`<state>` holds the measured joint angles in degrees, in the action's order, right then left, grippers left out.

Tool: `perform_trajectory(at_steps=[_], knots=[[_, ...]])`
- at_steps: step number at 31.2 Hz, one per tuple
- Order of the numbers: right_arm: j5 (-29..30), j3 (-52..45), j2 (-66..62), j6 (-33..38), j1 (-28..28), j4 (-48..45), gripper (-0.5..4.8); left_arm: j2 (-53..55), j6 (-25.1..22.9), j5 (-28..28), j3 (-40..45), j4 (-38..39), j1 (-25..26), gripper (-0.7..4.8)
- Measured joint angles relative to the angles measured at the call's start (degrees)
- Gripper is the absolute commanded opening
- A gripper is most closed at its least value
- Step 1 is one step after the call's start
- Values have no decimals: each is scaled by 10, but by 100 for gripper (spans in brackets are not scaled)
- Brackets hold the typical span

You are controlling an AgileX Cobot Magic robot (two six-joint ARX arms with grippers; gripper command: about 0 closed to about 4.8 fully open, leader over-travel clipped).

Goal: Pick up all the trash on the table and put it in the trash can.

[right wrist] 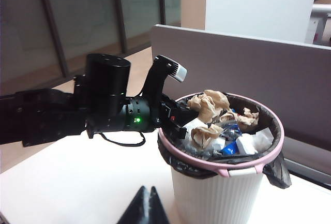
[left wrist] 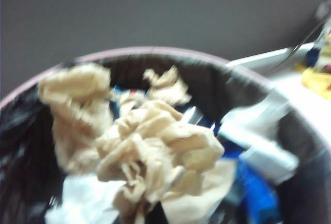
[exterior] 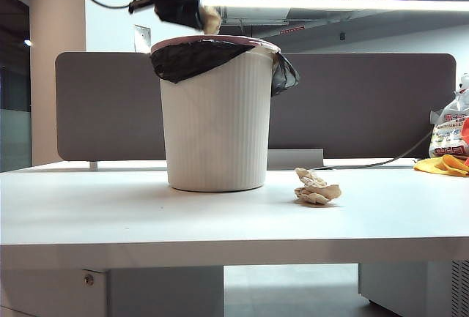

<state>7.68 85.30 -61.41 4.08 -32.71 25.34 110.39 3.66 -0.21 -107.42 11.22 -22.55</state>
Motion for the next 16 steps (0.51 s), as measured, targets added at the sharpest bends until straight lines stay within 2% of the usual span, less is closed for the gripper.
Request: perform_trajectory(at_steps=[1, 2, 8, 13, 16], knots=[[0, 0, 0, 0, 0, 3, -5, 1, 0, 0, 0, 11, 2, 439], [0, 0, 0, 0, 0, 7, -5, 1, 0, 2, 0, 19, 2, 479], [0, 0, -1, 0, 0, 12, -5, -3, -2, 24, -16, 21, -1, 479], [0, 0, -4, 0, 0, 12, -5, -6, 0, 6, -39, 52, -1, 479], [0, 0, -4, 0, 0, 12, -5, -18, 31, -4, -51, 87, -1, 479]])
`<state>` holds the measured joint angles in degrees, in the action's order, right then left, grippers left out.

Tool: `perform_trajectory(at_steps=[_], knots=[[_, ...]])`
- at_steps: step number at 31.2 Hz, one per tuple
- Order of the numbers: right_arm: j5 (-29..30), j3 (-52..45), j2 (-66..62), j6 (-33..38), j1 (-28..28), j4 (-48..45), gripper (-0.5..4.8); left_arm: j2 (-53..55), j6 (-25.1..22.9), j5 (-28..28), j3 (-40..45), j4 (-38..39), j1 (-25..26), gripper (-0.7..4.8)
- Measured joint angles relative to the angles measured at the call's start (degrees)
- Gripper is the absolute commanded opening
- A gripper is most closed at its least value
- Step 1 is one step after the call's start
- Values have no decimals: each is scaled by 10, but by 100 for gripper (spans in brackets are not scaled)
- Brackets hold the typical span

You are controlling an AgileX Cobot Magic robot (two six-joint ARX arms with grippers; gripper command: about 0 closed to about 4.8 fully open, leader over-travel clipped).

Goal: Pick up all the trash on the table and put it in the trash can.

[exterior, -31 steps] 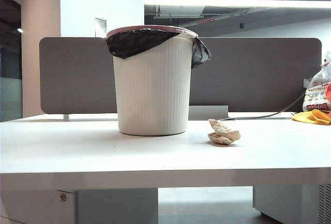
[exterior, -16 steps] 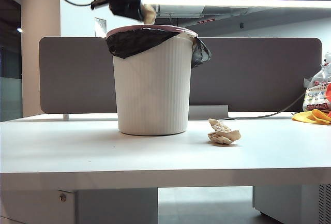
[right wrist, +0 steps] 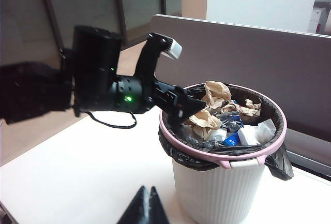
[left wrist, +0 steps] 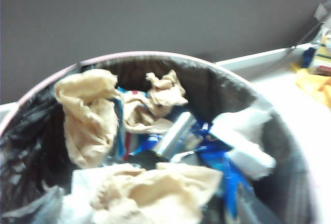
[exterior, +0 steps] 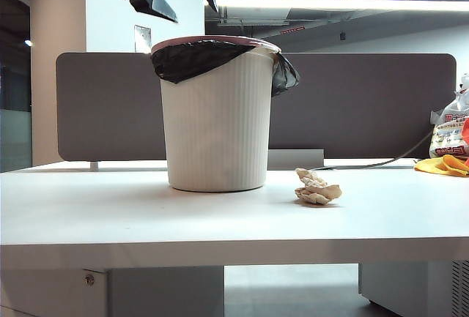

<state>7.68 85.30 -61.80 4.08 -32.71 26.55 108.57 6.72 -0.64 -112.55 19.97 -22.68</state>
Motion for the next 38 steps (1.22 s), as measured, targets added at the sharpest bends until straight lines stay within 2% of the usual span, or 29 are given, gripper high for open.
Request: perform_trajectory(at_steps=[4, 8, 13, 15, 18, 22, 28, 32, 38], knots=[[-2, 0, 9, 0, 0, 28, -5, -35, 58, -78, -5, 33, 0, 479], [-16, 0, 31, -4, 0, 78, -5, -60, 71, -162, -10, 54, -14, 479], [-51, -1, 68, -11, 0, 131, -5, -81, 73, -193, -10, 105, -70, 479], [-62, -1, 85, -11, 0, 145, -5, -85, 63, -187, -10, 129, -100, 479], [-80, -1, 108, -11, 0, 168, -5, -80, 27, -133, -9, 171, -149, 479], [-90, -3, 134, -11, 0, 202, -5, -58, 2, -89, 31, 173, -195, 479], [-101, -55, 178, -5, 0, 250, -5, -7, 34, -46, 109, 108, -219, 479], [-103, -120, 211, 15, 0, 251, -5, 48, 58, -42, 113, 64, -221, 479], [-84, -178, 225, 36, 0, 253, -5, 136, 62, -42, 114, 6, -221, 479]])
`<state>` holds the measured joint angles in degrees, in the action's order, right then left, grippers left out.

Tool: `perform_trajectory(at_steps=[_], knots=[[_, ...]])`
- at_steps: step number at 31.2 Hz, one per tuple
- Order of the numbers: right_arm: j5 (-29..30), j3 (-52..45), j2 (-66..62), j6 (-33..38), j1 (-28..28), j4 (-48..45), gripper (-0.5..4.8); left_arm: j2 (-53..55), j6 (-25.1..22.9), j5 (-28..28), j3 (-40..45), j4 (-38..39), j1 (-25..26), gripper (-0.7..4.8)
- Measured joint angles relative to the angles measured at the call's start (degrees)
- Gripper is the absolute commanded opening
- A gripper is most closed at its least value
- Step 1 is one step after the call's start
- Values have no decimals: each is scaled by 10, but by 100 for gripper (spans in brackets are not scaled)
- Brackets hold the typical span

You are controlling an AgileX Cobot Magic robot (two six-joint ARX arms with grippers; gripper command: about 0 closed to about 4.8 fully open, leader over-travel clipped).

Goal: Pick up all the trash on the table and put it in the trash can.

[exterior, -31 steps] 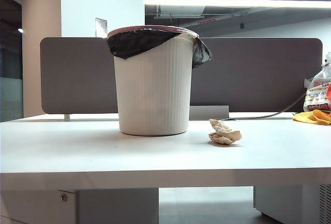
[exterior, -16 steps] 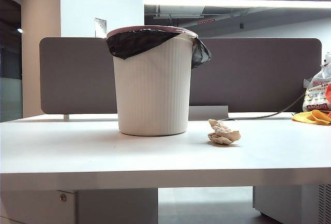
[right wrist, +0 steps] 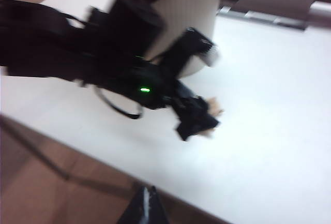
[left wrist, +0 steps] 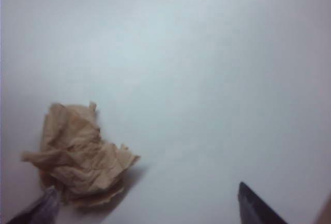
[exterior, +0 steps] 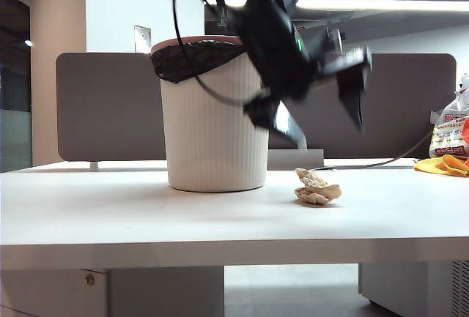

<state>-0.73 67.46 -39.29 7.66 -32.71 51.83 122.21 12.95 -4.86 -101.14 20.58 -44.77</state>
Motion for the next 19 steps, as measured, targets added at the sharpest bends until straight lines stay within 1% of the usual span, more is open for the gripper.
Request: perform_trajectory(at_steps=[4, 8, 12, 19], knots=[[15, 0, -1, 1, 0, -10, -5, 34, 0, 16, 2, -1, 1, 479], [21, 1, -1, 1, 0, -14, -5, 41, 0, 69, 2, -5, 1, 479], [21, 1, -1, 1, 0, -14, -5, 49, -5, 109, 1, -42, 2, 479], [23, 1, -1, 1, 0, -14, -5, 61, -7, 114, 1, -77, 5, 479]])
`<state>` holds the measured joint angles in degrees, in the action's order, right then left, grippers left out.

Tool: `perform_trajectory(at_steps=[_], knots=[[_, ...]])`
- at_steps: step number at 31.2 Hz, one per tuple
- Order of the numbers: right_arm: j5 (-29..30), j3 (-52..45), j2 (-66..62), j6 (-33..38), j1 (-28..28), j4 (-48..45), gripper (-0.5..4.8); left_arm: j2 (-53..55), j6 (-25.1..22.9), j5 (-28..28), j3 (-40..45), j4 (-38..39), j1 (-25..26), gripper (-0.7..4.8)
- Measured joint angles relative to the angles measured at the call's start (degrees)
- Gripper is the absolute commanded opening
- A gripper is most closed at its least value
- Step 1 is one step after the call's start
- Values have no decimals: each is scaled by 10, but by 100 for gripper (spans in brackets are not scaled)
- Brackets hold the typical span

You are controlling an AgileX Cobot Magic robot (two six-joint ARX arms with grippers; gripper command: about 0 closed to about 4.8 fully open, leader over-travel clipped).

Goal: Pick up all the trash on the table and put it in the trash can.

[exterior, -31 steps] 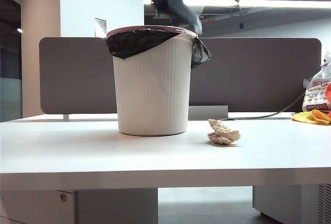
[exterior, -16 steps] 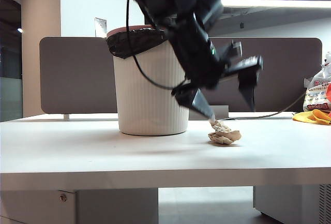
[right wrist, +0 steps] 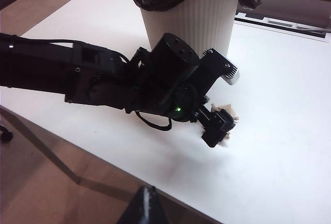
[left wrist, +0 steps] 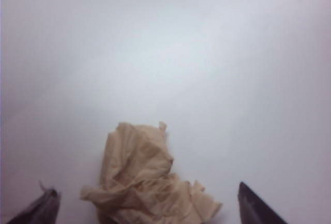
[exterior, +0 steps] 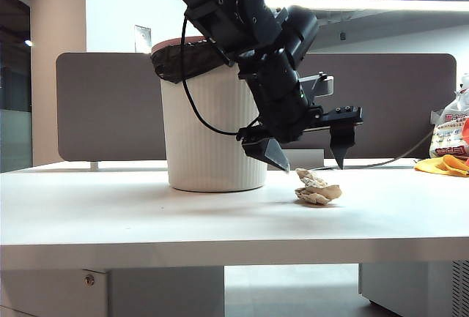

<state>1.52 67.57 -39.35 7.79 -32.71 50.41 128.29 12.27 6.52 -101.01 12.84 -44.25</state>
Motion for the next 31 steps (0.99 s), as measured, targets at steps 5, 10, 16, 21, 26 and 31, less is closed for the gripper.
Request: perform_trajectory(at_steps=[5, 10, 16, 21, 26, 31], knots=[[0, 0, 0, 0, 0, 0, -5, 12, 0, 0, 0, 1, 5, 479], [0, 0, 0, 1, 0, 0, -5, 19, -2, -5, 0, 16, 8, 146], [0, 0, 0, 1, 0, 0, -5, 19, -2, -39, 0, 16, 11, -6], [0, 0, 0, 1, 0, -1, -5, 15, 0, -60, 0, 16, 10, -6], [0, 1, 1, 1, 0, -32, -5, -33, 1, -101, 0, -19, 10, -6], [0, 5, 2, 1, 0, -90, -5, -115, 0, -105, -26, -41, 10, -6]])
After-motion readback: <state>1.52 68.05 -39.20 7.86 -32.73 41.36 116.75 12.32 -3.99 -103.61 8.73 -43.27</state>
